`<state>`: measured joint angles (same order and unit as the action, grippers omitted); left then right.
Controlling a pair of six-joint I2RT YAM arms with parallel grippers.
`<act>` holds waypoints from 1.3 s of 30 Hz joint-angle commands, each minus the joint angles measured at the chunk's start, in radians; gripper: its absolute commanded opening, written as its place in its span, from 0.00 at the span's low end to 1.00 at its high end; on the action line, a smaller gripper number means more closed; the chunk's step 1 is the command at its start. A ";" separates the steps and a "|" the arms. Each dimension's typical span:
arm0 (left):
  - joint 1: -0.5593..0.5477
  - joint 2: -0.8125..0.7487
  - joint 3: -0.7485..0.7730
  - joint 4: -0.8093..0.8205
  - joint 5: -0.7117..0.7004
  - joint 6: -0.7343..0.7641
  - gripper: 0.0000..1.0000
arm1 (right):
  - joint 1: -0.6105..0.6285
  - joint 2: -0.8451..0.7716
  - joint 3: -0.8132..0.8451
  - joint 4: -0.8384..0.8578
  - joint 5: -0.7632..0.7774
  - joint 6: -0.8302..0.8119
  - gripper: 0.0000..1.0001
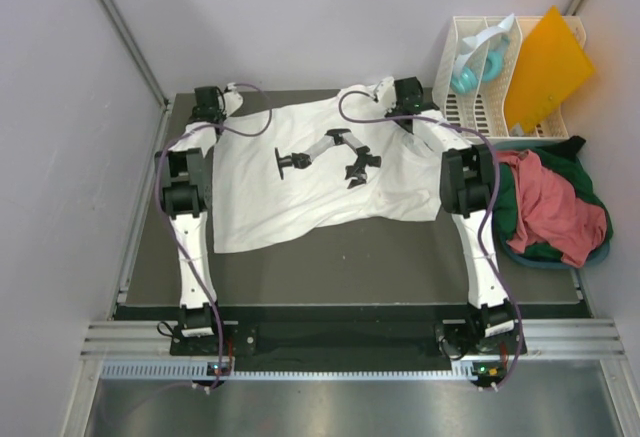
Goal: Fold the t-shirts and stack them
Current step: Flatten out the tshirt
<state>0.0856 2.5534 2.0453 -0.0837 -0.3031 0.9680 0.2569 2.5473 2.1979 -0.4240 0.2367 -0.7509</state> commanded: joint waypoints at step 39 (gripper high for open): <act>-0.152 -0.966 -0.991 -0.493 0.566 0.017 0.00 | -0.067 -0.575 -0.587 -0.394 -0.537 -0.203 0.00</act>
<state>-0.0307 1.5997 1.1011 -0.7258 0.2977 1.0370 0.1699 1.9324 1.5707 -0.8349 -0.2363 -0.9558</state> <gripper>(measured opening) 0.011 0.005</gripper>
